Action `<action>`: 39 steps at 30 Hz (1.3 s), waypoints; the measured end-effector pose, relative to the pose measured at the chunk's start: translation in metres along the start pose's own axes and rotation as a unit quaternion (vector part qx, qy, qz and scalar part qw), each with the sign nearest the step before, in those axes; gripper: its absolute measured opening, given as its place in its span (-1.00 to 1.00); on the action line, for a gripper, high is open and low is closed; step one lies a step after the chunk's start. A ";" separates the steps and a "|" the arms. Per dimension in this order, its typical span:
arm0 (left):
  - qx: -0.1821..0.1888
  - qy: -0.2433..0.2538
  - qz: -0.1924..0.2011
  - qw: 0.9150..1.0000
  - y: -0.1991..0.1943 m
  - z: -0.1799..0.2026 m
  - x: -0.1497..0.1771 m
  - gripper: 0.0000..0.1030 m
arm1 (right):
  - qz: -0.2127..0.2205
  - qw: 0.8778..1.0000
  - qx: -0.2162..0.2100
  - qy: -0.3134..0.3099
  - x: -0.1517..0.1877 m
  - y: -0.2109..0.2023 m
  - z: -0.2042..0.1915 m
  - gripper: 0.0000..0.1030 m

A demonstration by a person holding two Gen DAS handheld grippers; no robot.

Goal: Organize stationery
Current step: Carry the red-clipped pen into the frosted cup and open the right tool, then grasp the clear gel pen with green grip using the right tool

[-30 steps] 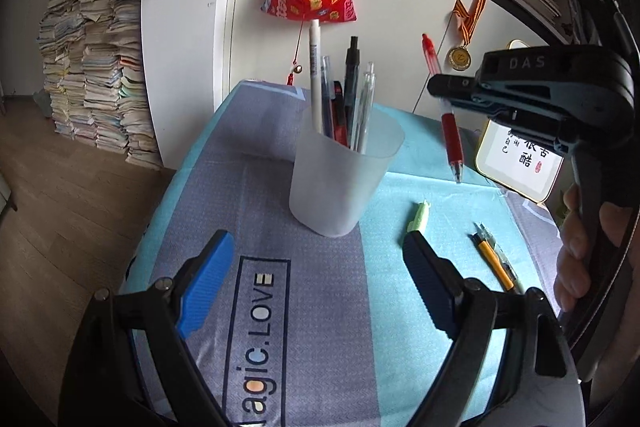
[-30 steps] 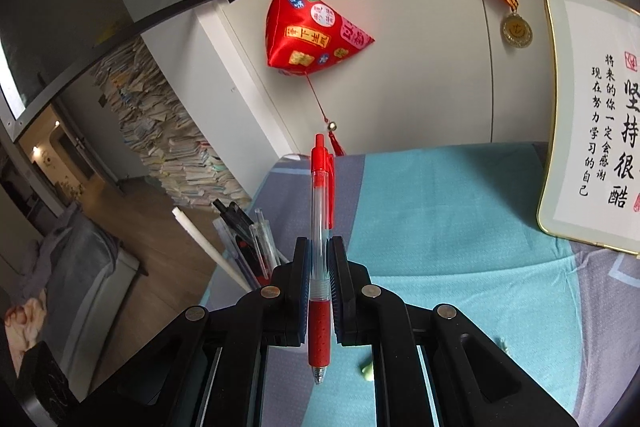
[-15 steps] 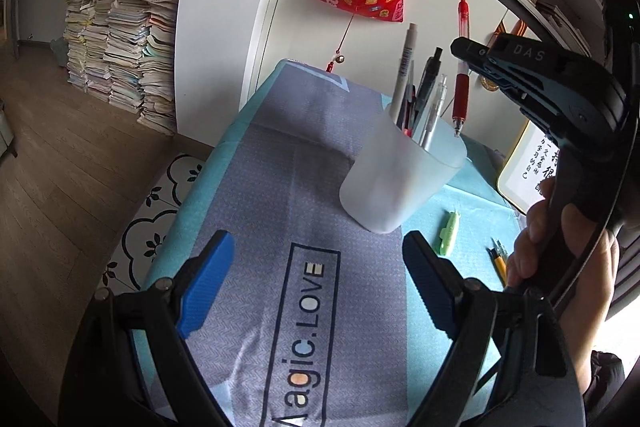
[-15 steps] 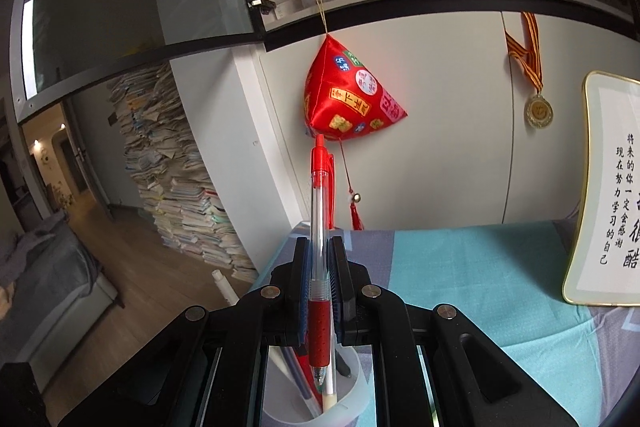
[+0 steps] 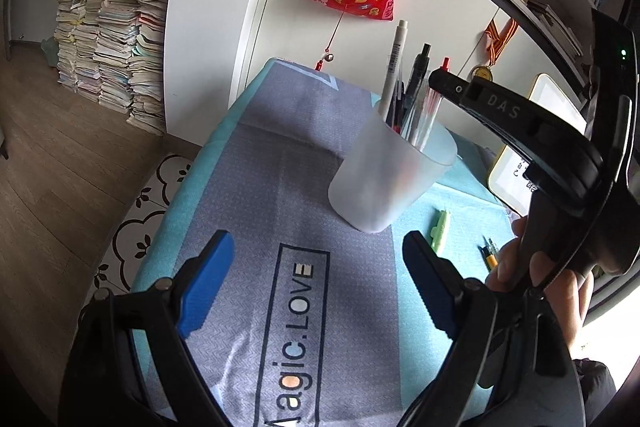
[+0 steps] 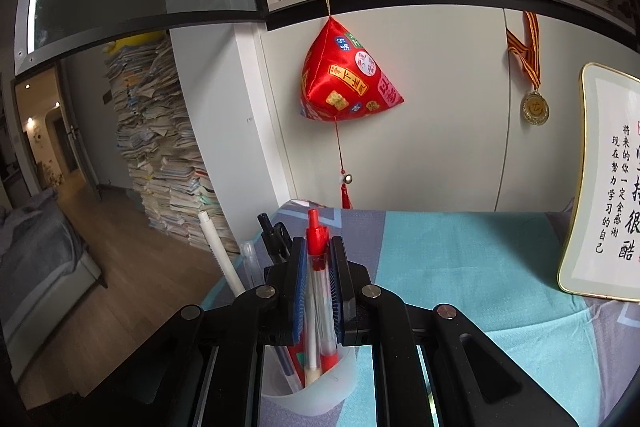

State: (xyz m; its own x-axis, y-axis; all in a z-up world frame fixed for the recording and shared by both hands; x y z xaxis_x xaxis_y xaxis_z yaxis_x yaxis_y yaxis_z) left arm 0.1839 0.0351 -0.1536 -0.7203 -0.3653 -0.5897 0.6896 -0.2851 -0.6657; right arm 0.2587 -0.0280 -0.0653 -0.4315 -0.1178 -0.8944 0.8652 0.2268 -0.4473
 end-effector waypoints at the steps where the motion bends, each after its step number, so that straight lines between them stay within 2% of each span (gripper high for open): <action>1: 0.000 0.001 0.001 1.000 0.000 0.001 0.000 0.66 | 0.000 1.000 0.000 0.002 0.000 -0.002 0.001 -0.80; 5: -0.005 0.002 0.003 1.000 -0.001 -0.001 -0.001 0.66 | 0.003 1.000 -0.008 0.010 0.000 -0.016 0.007 -0.80; 11: 0.001 -0.007 -0.020 1.000 0.006 0.010 0.007 0.66 | -0.011 0.998 -0.029 0.046 -0.002 -0.045 0.033 -0.80; 14: 0.005 0.001 -0.040 0.999 0.008 0.022 0.015 0.66 | -0.038 0.997 -0.039 0.063 0.004 -0.058 0.054 -0.80; 19: -0.010 0.042 -0.065 0.997 0.008 0.045 0.030 0.66 | -0.129 0.991 -0.018 0.044 0.030 -0.072 0.093 -0.77; 20: -0.011 0.045 -0.070 0.996 0.009 0.049 0.034 0.66 | -0.143 0.989 -0.015 0.045 0.037 -0.076 0.101 -0.73; 22: -0.011 0.051 -0.083 0.995 0.010 0.057 0.043 0.66 | -0.174 0.983 -0.010 0.054 0.053 -0.084 0.116 -0.49; 24: -0.012 0.057 -0.095 0.994 0.010 0.064 0.053 0.66 | -0.201 0.978 -0.003 0.057 0.071 -0.092 0.129 0.05; 25: -0.012 0.062 -0.102 0.993 0.011 0.068 0.059 0.66 | -0.212 0.976 0.005 0.053 0.080 -0.096 0.135 0.11; 27: -0.015 0.071 -0.119 0.990 0.014 0.075 0.072 0.66 | -0.241 0.969 0.016 0.044 0.101 -0.103 0.145 0.13; 30: -0.012 0.072 -0.151 0.986 0.020 0.087 0.091 0.66 | -0.278 0.959 0.008 0.054 0.130 -0.113 0.153 0.13; 33: -0.011 0.084 -0.165 0.983 0.022 0.102 0.107 0.66 | -0.311 0.949 0.006 0.045 0.154 -0.120 0.157 0.13; 39: -0.005 0.097 -0.194 0.976 0.024 0.123 0.136 0.66 | -0.339 0.940 0.002 0.044 0.183 -0.135 0.165 0.13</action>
State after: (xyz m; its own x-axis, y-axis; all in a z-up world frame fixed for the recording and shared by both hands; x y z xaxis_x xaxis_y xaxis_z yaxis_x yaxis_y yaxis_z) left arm 0.1116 -0.1306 -0.1936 -0.9285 -0.0573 -0.3669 0.3621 -0.3590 -0.8602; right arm 0.1047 -0.2396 -0.1683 -0.9031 -0.1538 -0.4009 0.3849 0.1240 -0.9146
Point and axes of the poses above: each gripper's, at about its wrist camera, not at the fingertips, and y roughly the way its jaws point, z to its right, x to its underside, the point moved 10 cm from there along y, roughly the way its jaws point, and after that the axes turned 11 degrees about -y, right-handed, at the moved point
